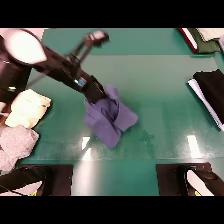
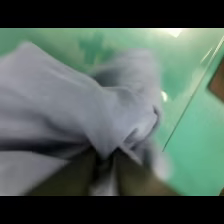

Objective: Fold the shirts.

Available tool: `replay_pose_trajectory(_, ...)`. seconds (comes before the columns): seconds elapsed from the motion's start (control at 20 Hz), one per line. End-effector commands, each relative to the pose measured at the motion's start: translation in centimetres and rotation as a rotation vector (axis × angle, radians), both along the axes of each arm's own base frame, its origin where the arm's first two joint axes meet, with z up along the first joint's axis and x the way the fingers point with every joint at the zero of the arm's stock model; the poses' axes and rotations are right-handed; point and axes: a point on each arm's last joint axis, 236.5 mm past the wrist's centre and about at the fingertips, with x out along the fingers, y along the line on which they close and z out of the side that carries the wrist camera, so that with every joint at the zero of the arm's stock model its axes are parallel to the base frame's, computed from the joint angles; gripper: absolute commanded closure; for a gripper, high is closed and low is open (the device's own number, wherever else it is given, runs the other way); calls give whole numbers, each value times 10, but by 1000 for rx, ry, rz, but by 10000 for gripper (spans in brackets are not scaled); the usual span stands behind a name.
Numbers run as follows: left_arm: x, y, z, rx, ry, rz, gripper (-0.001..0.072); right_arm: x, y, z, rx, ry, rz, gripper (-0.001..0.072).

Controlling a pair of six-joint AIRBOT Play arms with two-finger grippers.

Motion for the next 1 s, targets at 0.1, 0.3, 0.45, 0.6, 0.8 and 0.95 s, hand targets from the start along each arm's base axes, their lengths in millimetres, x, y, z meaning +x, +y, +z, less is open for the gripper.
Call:
replay_pose_trajectory(0.1, 16, 39, -60, 220, 68, 154, -3, -10, 2, -17, 21, -1, -14, 689)
replay_pose_trajectory(0.3, -15, 52, -89, 292, 237, 198, -3, -8, -1, -25, 37, -25, -37, 689)
replay_pose_trajectory(0.45, -42, 67, -126, 325, 319, 221, -3, -4, -1, -32, 39, 2, -34, 689)
replay_pose_trajectory(0.6, -69, 95, -158, 396, 355, 259, -4, 5, 0, -45, 38, 77, -14, 689)
replay_pose_trajectory(0.8, -92, 97, -192, 342, 398, 317, -3, 18, -1, -59, 43, 147, 3, 689)
replay_pose_trajectory(0.95, -100, 81, -213, 251, 444, 357, -3, 24, -2, -66, 47, 167, 3, 689)
